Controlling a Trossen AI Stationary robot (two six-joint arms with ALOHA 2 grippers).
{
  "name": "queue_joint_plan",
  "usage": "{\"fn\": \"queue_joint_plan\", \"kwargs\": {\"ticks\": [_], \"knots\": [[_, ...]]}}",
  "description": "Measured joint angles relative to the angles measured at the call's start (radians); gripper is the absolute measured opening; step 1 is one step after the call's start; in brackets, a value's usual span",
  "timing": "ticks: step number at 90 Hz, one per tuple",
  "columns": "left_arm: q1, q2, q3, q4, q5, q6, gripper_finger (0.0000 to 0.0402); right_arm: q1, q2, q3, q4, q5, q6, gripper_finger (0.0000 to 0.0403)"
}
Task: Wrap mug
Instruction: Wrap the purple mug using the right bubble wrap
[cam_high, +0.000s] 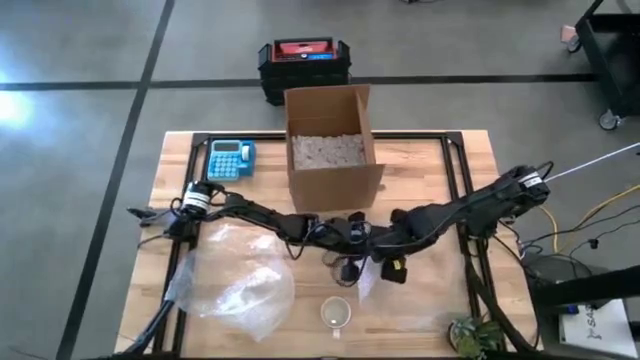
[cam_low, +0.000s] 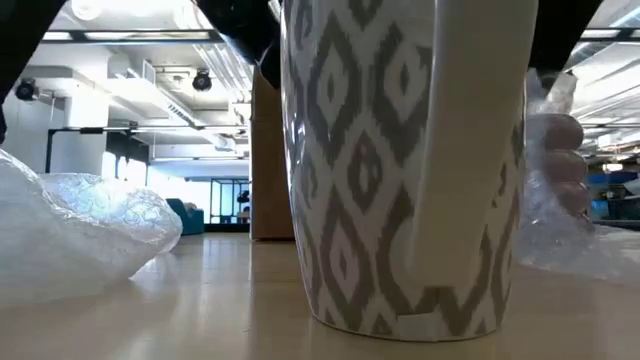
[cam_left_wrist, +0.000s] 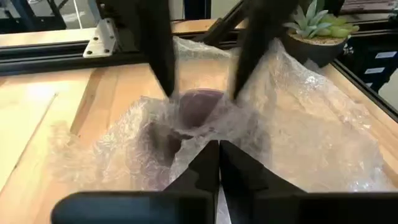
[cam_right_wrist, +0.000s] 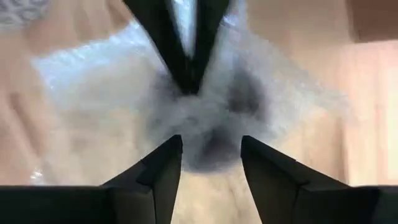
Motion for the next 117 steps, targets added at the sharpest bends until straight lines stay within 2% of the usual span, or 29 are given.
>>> {"fn": "queue_joint_plan", "kwargs": {"ticks": [31, 45, 63, 86, 103, 117], "knots": [[-0.001, 0.0, -0.001, 0.003, -0.002, -0.006, 0.0, 0.012, -0.057, 0.033, 0.061, -0.004, -0.012, 0.0119], [-0.001, 0.0, -0.002, 0.004, -0.002, -0.005, 0.0, 0.055, -0.047, -0.011, 0.116, -0.003, -0.031, 0.0099], [-0.002, 0.0, -0.002, 0.004, -0.002, -0.006, 0.0, 0.063, 0.002, -0.105, 0.119, 0.168, -0.01, 0.0051], [-0.001, 0.0, -0.002, 0.004, 0.0, -0.005, 0.0, 0.061, 0.035, -0.196, 0.215, 0.166, -0.012, 0.0003], [-0.002, -0.002, -0.003, 0.0, 0.003, -0.005, 0.0, 0.056, 0.02, -0.105, 0.118, 0.115, -0.029, 0.0013], [-0.002, -0.002, -0.003, 0.003, 0.002, -0.006, 0.0, 0.062, -0.022, -0.008, -0.002, 0.12, 0.002, 0.0024]]}}
